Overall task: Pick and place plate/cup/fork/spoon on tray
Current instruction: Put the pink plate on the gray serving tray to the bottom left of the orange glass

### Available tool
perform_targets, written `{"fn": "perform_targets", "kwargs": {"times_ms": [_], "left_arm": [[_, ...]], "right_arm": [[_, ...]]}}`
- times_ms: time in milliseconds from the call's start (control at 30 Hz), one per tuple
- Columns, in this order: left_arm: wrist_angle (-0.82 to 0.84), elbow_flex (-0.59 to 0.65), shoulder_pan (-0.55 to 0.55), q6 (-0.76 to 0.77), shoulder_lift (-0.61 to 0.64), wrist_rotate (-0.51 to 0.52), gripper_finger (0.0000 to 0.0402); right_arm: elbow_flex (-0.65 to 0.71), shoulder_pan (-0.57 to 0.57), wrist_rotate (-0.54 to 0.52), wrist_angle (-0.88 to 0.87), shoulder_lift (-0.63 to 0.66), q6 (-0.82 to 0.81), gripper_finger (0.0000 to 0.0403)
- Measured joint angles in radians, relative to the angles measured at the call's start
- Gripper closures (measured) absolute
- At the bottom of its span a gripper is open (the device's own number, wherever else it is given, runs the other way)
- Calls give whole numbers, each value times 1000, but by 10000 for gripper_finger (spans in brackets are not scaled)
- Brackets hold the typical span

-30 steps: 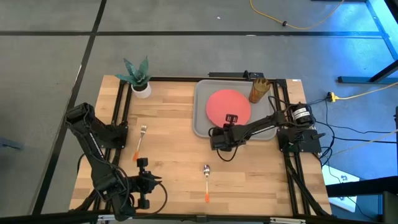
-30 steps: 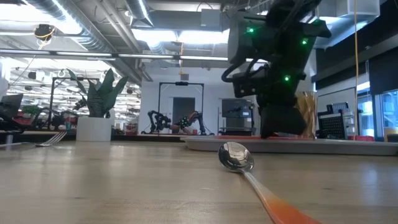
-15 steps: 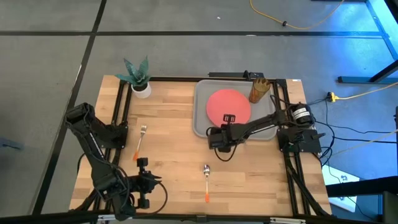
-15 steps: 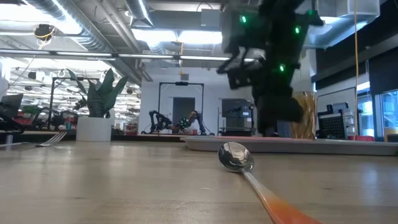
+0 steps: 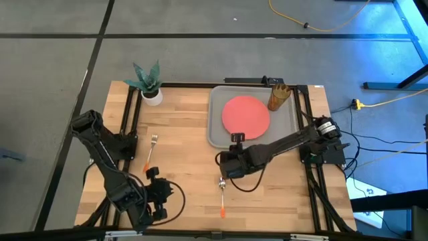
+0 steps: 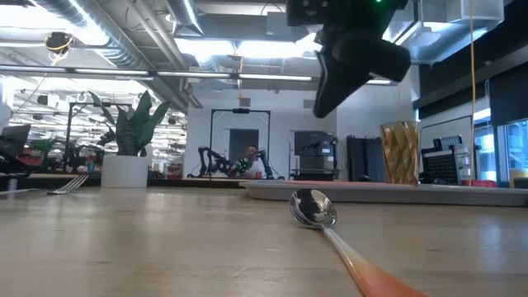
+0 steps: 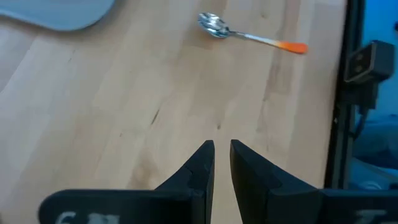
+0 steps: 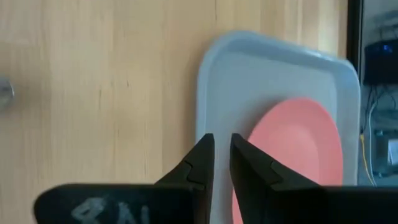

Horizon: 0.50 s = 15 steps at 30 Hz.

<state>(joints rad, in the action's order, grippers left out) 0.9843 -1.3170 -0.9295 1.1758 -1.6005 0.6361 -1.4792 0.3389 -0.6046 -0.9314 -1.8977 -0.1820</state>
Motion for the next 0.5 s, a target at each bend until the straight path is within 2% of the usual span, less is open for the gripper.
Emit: {"fn": "perform_targets", "kwargs": {"times_ms": [167, 300, 400, 500], "left_arm": [[21, 0, 10, 14, 0, 0, 357], [21, 0, 14, 15, 0, 1, 357], [21, 0, 14, 15, 0, 1, 357], [23, 0, 14, 18, 0, 1, 357]], "right_arm": [[66, -68, 69, 239, 0, 171, 350], [103, -151, 79, 383, 0, 329, 350], [120, -235, 115, 457, 0, 378, 350], [126, -323, 201, 508, -3, 392, 350]]}}
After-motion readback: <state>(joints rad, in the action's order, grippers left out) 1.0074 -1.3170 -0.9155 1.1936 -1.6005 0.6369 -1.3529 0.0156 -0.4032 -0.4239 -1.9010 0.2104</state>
